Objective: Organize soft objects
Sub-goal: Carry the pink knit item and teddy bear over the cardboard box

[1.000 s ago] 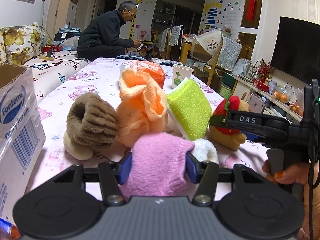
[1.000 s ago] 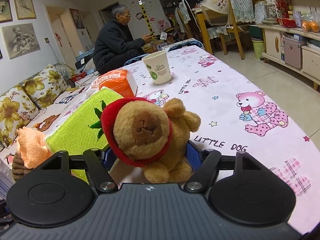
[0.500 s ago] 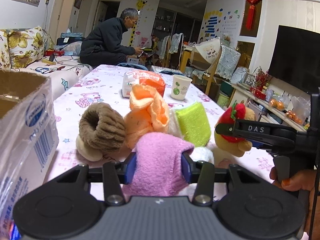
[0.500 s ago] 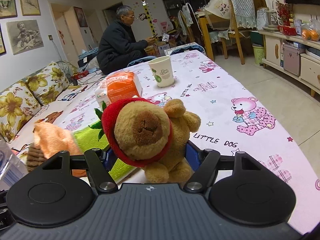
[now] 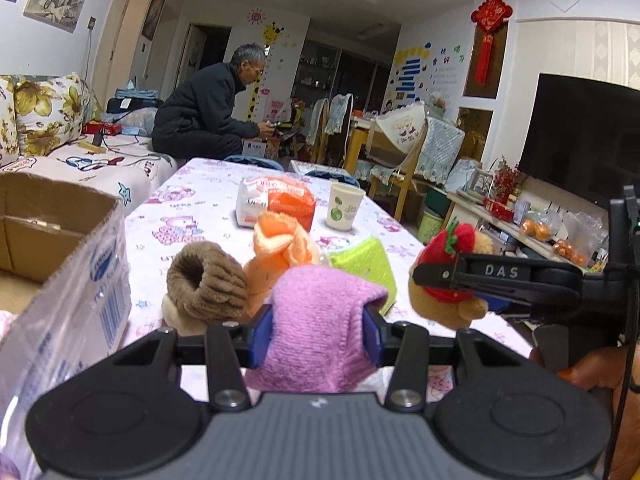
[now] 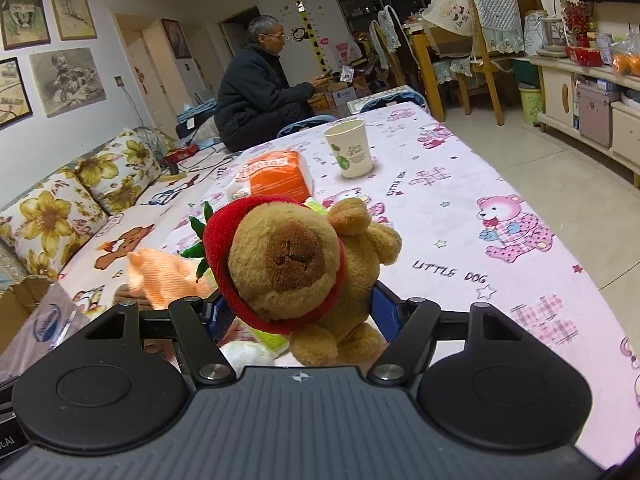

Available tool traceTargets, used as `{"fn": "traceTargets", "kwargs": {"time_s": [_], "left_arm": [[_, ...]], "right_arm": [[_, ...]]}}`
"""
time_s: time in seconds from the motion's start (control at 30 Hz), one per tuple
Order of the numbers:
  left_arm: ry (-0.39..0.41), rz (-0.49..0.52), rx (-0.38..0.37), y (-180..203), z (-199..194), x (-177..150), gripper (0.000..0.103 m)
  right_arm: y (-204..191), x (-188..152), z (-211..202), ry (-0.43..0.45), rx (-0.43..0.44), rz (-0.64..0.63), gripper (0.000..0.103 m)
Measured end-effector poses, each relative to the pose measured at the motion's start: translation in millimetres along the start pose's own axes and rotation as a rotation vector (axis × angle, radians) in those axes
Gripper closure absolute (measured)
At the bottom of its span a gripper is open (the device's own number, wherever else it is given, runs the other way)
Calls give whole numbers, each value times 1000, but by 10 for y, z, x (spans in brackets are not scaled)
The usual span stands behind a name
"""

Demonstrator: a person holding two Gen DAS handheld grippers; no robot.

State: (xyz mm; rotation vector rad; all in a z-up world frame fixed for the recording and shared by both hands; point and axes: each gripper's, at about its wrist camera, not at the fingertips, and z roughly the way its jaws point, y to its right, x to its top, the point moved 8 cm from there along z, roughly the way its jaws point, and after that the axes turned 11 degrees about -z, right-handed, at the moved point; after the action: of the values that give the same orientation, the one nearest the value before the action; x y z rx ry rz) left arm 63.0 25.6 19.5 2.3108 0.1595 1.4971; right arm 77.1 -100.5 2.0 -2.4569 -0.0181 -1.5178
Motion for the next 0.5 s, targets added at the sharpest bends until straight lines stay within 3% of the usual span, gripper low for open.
{"fn": "traceTargets", "kwargs": {"time_s": [0.5], "left_arm": [[106, -39, -26, -126, -332, 270, 58]], "right_arm": [[-323, 125, -25, 37, 89, -38, 17]]}}
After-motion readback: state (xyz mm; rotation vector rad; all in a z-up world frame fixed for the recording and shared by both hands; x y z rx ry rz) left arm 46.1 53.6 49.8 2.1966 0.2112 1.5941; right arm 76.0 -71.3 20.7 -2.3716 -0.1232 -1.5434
